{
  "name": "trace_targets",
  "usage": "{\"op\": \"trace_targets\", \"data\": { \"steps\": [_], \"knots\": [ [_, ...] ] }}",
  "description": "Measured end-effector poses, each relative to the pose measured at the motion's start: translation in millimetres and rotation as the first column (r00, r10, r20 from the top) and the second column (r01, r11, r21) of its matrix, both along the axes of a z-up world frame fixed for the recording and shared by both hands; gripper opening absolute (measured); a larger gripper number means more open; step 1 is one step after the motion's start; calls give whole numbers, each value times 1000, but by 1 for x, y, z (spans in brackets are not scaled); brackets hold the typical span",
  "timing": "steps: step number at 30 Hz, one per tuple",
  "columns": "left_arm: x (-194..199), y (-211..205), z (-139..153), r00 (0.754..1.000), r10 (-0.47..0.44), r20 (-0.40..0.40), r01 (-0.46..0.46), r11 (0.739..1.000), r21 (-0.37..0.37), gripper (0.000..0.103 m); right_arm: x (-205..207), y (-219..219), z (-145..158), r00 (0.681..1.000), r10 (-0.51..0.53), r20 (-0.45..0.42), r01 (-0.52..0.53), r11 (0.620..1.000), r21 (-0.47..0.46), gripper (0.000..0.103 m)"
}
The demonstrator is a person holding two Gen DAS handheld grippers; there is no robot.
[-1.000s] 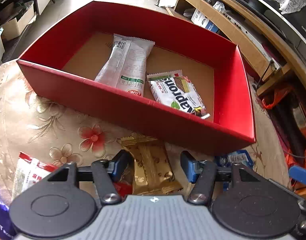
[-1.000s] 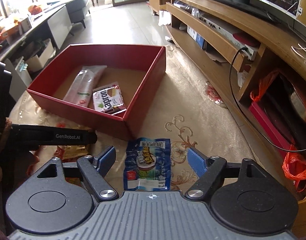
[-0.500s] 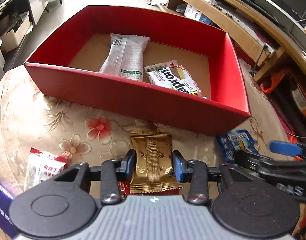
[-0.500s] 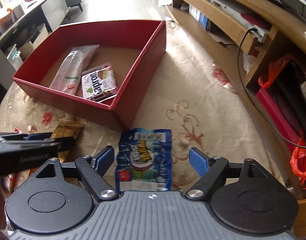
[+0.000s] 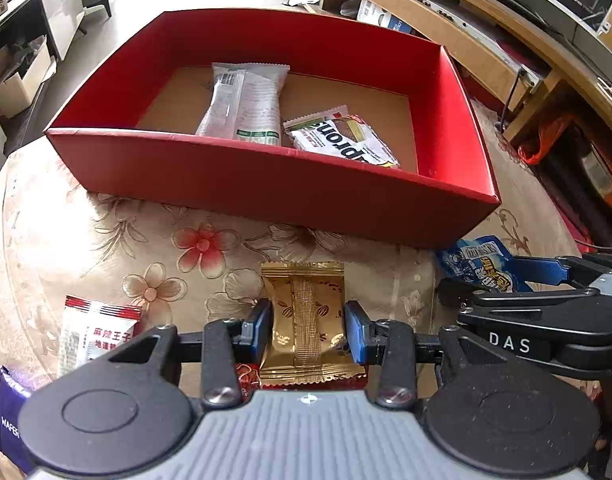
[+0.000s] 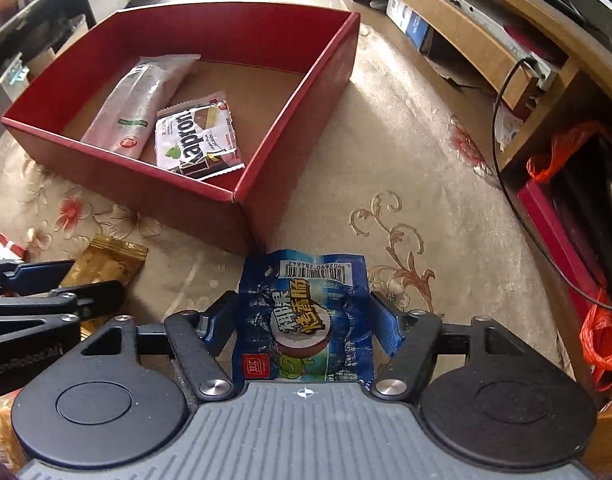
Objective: Organize snacks
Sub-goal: 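Grasp the blue sausage pack with the right tool while the left tool grasps the gold pastry, then carry both snacks into the red box and open both tools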
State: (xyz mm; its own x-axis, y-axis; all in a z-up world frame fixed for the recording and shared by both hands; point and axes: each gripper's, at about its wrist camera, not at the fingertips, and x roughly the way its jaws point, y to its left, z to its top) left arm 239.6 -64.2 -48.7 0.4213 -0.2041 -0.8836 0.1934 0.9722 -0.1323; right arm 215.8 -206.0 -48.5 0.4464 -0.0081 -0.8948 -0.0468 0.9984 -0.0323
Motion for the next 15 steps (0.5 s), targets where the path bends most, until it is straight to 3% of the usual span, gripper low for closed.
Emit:
{"op": "trace_targets", "data": {
  "steps": [6, 15],
  "knots": [
    [-4, 0, 5, 1000, -14, 7, 15, 1000, -9, 34, -13, -5, 8, 1000, 5, 12, -5, 1000, -4, 75],
    [-27, 7, 26, 999, -23, 32, 25, 997, -68, 34, -46, -3, 43, 995, 5, 95, -11, 997, 73, 74]
  ]
}}
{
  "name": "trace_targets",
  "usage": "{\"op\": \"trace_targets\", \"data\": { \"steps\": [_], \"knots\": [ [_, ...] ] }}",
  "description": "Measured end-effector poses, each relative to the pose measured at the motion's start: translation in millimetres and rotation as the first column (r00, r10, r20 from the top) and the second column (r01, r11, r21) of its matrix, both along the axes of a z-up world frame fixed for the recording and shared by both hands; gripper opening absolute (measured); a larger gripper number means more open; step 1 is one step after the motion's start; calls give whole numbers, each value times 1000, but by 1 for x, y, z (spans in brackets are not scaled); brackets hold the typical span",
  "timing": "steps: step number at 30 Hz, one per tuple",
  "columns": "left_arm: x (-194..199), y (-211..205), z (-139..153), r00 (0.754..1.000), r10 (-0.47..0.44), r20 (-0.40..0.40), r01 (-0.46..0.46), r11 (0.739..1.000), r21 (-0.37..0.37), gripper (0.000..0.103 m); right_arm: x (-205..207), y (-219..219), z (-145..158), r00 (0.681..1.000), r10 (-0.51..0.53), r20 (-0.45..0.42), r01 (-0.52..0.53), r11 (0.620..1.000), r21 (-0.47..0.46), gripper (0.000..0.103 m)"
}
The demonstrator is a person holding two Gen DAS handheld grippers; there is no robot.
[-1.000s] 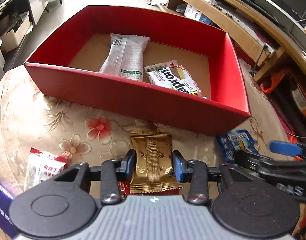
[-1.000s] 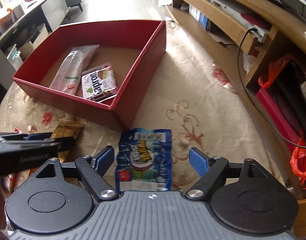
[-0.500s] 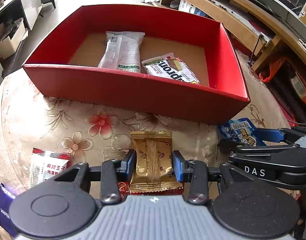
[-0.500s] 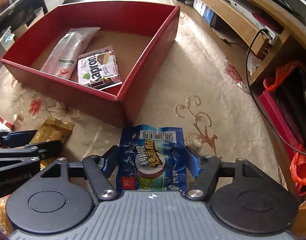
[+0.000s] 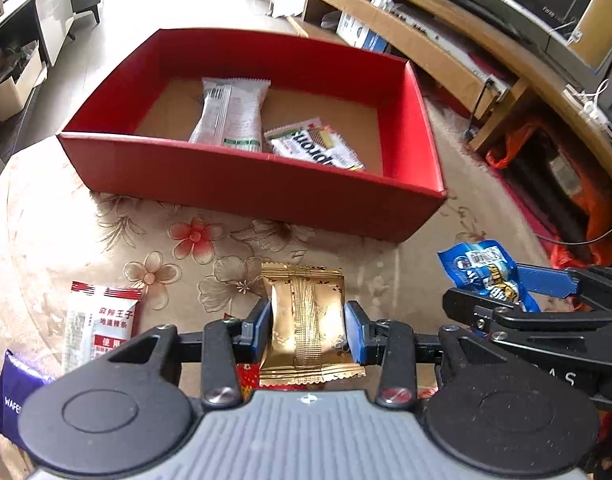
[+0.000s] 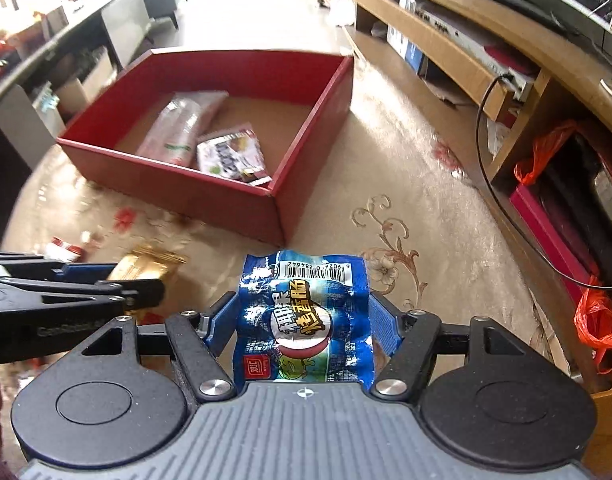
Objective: Organize snacks
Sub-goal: 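Carry both snacks into the red box and open both tools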
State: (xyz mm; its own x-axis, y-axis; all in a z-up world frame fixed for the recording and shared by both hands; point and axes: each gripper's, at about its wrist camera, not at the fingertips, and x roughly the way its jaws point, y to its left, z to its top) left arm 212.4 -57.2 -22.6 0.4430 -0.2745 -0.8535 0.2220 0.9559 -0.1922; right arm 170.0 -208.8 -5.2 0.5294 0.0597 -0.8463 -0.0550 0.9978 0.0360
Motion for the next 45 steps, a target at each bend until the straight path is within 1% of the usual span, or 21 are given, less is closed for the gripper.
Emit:
{"op": "trace_targets", "data": {
  "steps": [6, 10, 14, 17, 20, 24, 26, 28, 32, 36, 41, 45],
  "knots": [
    [-7, 12, 14, 1000, 24, 14, -24, 999, -42, 34, -7, 10, 16, 999, 11, 48, -12, 999, 31, 74],
    [-9, 20, 14, 999, 32, 6, -32, 999, -39, 34, -5, 18, 15, 999, 30, 41, -31, 999, 25, 75],
    [-12, 25, 6, 999, 28, -15, -28, 1000, -1, 34, -4, 24, 6, 999, 46, 8, -46, 999, 6, 75],
    [-9, 28, -6, 998, 37, -49, -36, 999, 21, 35, -2, 29, 0, 998, 61, -16, -61, 998, -6, 75],
    [-2, 28, -15, 997, 48, -68, -46, 999, 22, 36, 0, 34, -3, 997, 73, -27, -73, 997, -6, 75],
    [3, 25, -23, 995, 55, -80, -53, 998, 28, 40, 2, 35, -5, 996, 82, -36, -82, 997, -9, 75],
    [4, 27, -25, 993, 70, -92, -69, 998, 14, 41, 3, 34, -5, 996, 81, -39, -81, 997, -10, 75],
    [4, 29, -25, 992, 80, -94, -80, 997, 8, 38, 3, 32, -4, 996, 77, -37, -78, 997, -11, 75],
    [-1, 32, -17, 994, 87, -72, -86, 996, 10, 35, 4, 28, -1, 997, 68, -25, -68, 998, -8, 75],
    [-5, 34, -4, 996, 80, -49, -81, 997, -15, 35, 2, 29, 6, 998, 70, 2, -70, 998, 4, 75],
    [-8, 37, 19, 997, 74, 4, -73, 996, -43, 35, 3, 33, 18, 996, 77, 40, -78, 997, 22, 75],
    [-4, 40, 35, 995, 85, 53, -82, 995, -57, 35, 8, 34, 33, 993, 72, 89, -75, 996, 36, 75]
  ]
}}
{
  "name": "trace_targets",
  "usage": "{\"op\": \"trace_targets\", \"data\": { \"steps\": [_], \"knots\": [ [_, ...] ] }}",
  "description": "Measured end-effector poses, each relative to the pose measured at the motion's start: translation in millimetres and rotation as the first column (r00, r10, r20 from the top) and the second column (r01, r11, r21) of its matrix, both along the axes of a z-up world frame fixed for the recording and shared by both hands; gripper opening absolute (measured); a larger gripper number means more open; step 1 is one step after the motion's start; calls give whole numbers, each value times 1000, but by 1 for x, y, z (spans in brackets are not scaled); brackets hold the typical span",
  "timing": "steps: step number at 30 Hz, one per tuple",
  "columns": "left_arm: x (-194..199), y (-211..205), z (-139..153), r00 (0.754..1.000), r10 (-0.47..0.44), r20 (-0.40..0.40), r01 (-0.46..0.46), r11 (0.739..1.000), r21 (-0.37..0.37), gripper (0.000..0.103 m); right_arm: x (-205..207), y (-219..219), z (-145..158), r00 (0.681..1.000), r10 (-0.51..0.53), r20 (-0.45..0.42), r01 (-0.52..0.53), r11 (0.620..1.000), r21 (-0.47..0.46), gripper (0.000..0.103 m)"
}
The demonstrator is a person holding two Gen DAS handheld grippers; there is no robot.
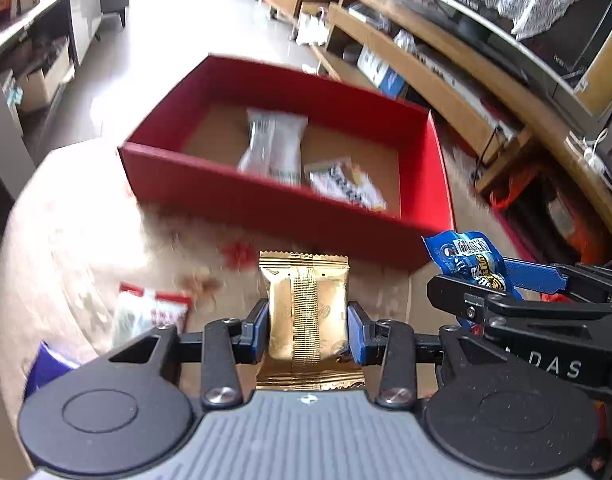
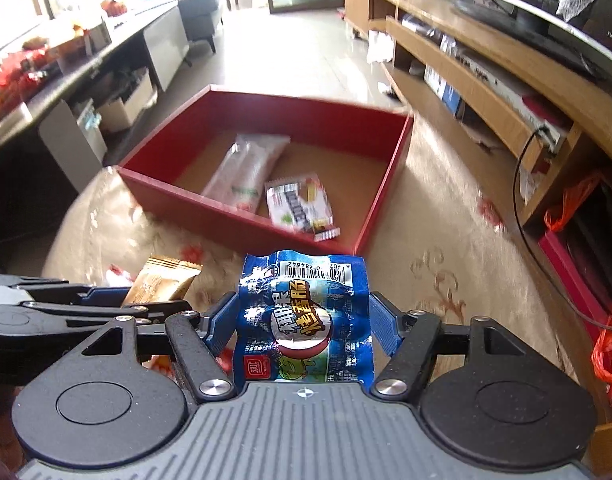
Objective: Organize snacks
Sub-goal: 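Carry both snacks into the red box and open both tools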
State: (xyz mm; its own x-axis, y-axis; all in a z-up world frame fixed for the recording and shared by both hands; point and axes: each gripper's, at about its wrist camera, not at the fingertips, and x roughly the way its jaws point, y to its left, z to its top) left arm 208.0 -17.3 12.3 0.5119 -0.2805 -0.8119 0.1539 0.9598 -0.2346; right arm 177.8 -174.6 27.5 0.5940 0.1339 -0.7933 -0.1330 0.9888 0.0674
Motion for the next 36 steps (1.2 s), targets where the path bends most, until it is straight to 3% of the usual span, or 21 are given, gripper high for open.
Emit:
{"op": "trace_targets", "data": {
  "steps": [12, 23, 36],
  "knots": [
    [51, -2, 27, 991, 78, 110, -76, 997, -22, 35, 47, -6, 18, 992, -79, 97, 74, 996, 57, 75],
    [106, -14, 7, 988, 100, 120, -103, 995, 18, 35, 97, -13, -5, 991, -116, 61, 110, 990, 85, 75],
    [135, -12, -33, 991, 119, 52, -123, 990, 65, 35, 127, -3, -36, 996, -90, 21, 88, 994, 66, 75]
  ]
}}
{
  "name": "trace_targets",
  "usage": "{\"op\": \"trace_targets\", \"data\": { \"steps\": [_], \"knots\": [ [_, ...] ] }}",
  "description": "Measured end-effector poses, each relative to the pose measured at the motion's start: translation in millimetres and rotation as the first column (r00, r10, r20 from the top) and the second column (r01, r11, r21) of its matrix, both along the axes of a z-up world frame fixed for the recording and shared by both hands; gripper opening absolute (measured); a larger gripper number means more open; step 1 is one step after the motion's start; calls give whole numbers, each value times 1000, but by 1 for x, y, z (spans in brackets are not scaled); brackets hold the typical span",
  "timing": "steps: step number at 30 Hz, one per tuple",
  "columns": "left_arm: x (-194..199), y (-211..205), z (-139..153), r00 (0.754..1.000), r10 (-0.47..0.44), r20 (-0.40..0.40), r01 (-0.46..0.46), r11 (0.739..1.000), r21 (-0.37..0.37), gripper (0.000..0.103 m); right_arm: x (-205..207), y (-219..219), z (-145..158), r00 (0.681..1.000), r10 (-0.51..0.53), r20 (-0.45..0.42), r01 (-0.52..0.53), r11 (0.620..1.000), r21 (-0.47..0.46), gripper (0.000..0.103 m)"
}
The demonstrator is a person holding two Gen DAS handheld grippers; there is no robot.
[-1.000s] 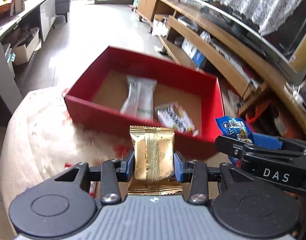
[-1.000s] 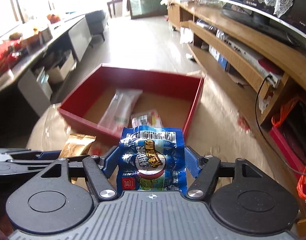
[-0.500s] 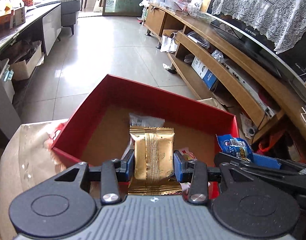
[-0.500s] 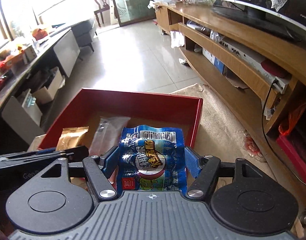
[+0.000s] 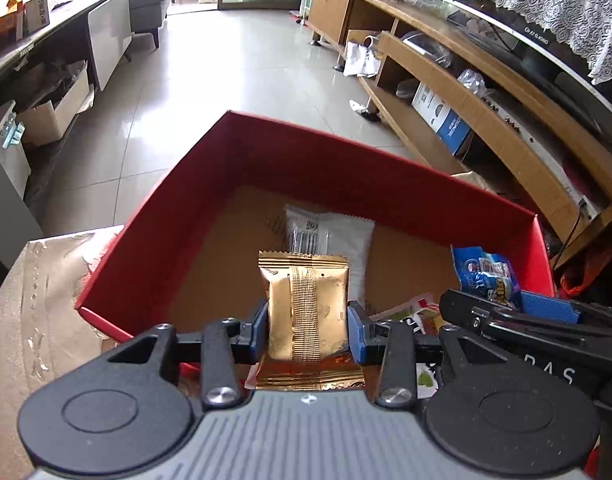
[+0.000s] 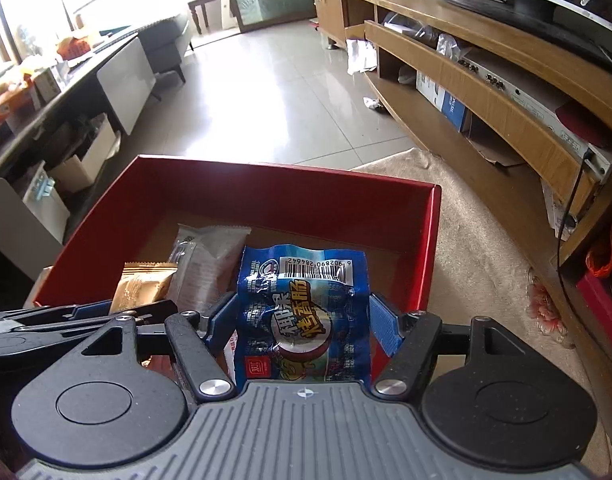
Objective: Organize snacks
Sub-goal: 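Carry both snacks into the red box and open both tools, then move the left tool to the blue WAFER BISCUIT pack and grasp it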
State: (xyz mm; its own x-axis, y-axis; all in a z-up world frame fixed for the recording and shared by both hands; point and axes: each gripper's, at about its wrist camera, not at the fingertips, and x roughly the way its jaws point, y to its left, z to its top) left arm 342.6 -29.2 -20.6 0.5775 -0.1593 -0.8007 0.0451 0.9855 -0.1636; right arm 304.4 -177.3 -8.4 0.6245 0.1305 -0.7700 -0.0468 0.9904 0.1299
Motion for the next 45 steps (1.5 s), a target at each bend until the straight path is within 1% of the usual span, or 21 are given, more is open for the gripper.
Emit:
{"op": "trace_targets", "data": {
  "steps": [2, 8, 12, 17, 21, 26, 31, 33, 36, 45],
  "knots": [
    [0, -1, 0, 1000, 0, 7, 0, 1000, 20, 35, 1, 1, -1, 1000, 0, 2, 0, 1000, -3, 77],
    [0, 0, 0, 1000, 3, 3, -3, 1000, 27, 39, 0, 1, 0, 1000, -2, 12, 2, 1000, -4, 76],
    [-4, -1, 2, 1000, -1, 10, 1, 999, 40, 40, -2, 0, 6, 1000, -8, 25, 8, 1000, -6, 77],
    [-13, -3, 13, 999, -11, 32, 9, 999, 52, 44, -7, -1, 16, 999, -14, 48, 15, 1000, -7, 79],
    [-22, -5, 24, 998, -27, 55, 23, 997, 69, 45, -13, 0, 25, 998, -14, 61, 15, 1000, -23, 82],
    [-38, -1, 33, 997, -41, 63, 37, 998, 56, 46, -25, 0, 34, 998, -5, 70, 9, 999, -45, 83],
    [-57, 5, 39, 997, -57, 51, 55, 998, 38, 47, -43, -2, 39, 998, -7, 63, 10, 998, -55, 83],
    [-67, 9, 40, 997, -65, 44, 64, 998, 29, 49, -50, 0, 38, 998, -3, 56, 6, 999, -53, 83],
    [-80, 17, 39, 998, -60, 26, 59, 998, 14, 50, -62, 4, 34, 999, 6, 38, -4, 998, -64, 84],
    [-117, 59, 27, 999, 1, -37, -1, 1000, 2, 50, -99, 22, 29, 999, 48, -18, -49, 998, -45, 85]
  ]
}}
